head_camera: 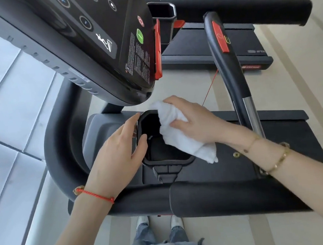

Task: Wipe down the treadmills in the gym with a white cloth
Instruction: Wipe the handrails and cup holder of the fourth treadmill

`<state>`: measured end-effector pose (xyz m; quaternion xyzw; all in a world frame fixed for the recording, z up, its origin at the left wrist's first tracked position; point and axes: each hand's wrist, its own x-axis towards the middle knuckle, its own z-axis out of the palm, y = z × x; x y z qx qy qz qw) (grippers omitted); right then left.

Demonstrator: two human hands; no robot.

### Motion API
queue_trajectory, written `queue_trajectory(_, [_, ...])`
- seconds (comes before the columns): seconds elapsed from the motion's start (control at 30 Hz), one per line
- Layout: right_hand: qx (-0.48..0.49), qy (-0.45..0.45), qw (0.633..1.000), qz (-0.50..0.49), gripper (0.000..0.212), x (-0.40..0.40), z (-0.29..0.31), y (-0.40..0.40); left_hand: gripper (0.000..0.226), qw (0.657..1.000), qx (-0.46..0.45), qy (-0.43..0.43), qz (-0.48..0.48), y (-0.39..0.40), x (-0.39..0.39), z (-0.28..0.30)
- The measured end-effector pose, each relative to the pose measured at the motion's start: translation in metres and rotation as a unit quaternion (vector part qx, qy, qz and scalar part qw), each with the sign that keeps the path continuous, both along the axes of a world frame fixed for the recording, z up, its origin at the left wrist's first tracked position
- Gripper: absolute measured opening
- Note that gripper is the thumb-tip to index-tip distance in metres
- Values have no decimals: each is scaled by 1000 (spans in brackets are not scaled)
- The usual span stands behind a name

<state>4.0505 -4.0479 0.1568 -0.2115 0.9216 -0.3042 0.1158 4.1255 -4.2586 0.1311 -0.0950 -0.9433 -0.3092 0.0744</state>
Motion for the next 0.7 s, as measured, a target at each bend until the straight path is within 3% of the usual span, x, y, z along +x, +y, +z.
queue_trajectory(0.17, [69,33,993,93,40,-18,3,-10,49,1000,11,-3,-5,-1,-2,2])
queue_trajectory(0.4, [-36,1,999,22,48,21,-9,20,49,1000,8,-7,2,-2,0,4])
queue_trajectory(0.7, [111,139,976,124,40,-13,-2,-26,50,1000,11,-19,11,-1,1,7])
